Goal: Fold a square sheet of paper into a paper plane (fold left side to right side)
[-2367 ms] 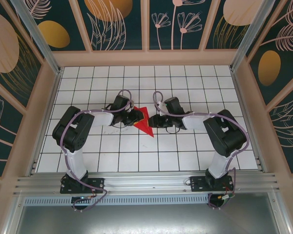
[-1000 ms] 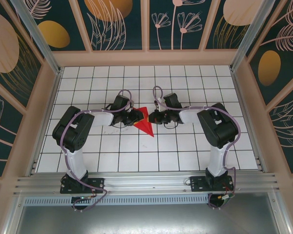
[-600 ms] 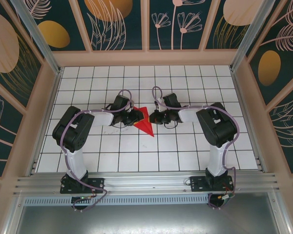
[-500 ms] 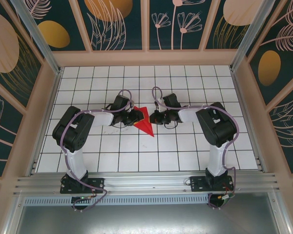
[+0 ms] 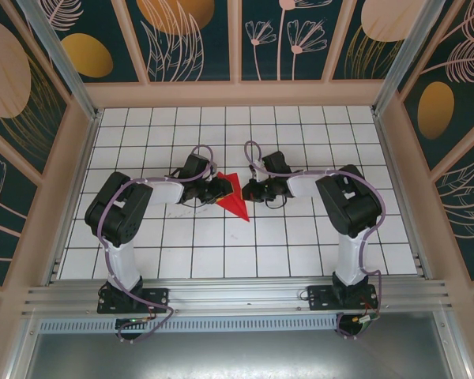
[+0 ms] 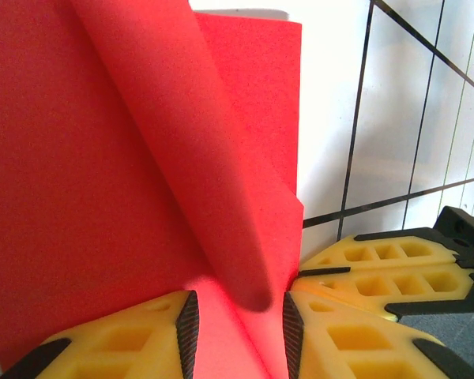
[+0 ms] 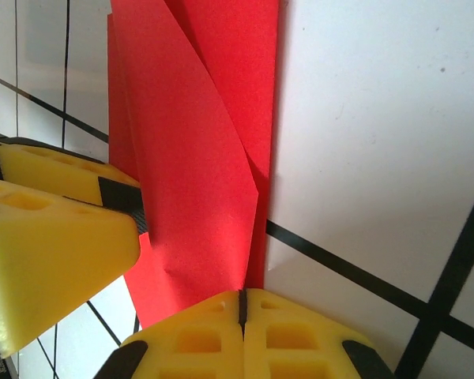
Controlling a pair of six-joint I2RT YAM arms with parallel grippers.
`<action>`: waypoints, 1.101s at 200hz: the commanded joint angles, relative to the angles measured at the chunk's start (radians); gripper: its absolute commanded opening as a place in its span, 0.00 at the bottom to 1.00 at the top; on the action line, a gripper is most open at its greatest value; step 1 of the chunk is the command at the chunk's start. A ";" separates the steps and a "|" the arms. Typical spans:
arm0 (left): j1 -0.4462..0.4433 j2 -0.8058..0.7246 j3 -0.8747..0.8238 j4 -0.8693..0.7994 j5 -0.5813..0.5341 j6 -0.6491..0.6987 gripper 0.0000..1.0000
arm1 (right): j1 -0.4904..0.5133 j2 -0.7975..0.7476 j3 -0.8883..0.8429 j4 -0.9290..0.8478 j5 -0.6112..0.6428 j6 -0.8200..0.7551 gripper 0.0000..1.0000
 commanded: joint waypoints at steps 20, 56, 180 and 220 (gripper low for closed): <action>-0.004 -0.038 0.008 -0.073 -0.052 0.038 0.40 | 0.015 0.041 0.020 -0.061 0.038 -0.029 0.00; -0.002 -0.108 0.096 -0.163 -0.095 0.083 0.43 | 0.015 0.046 0.019 -0.075 0.047 -0.033 0.00; -0.017 0.084 0.232 -0.124 0.042 0.070 0.30 | 0.015 0.044 0.032 -0.099 0.060 -0.046 0.00; -0.018 0.104 0.227 -0.133 0.032 0.077 0.30 | 0.034 0.048 0.041 -0.114 0.068 -0.053 0.00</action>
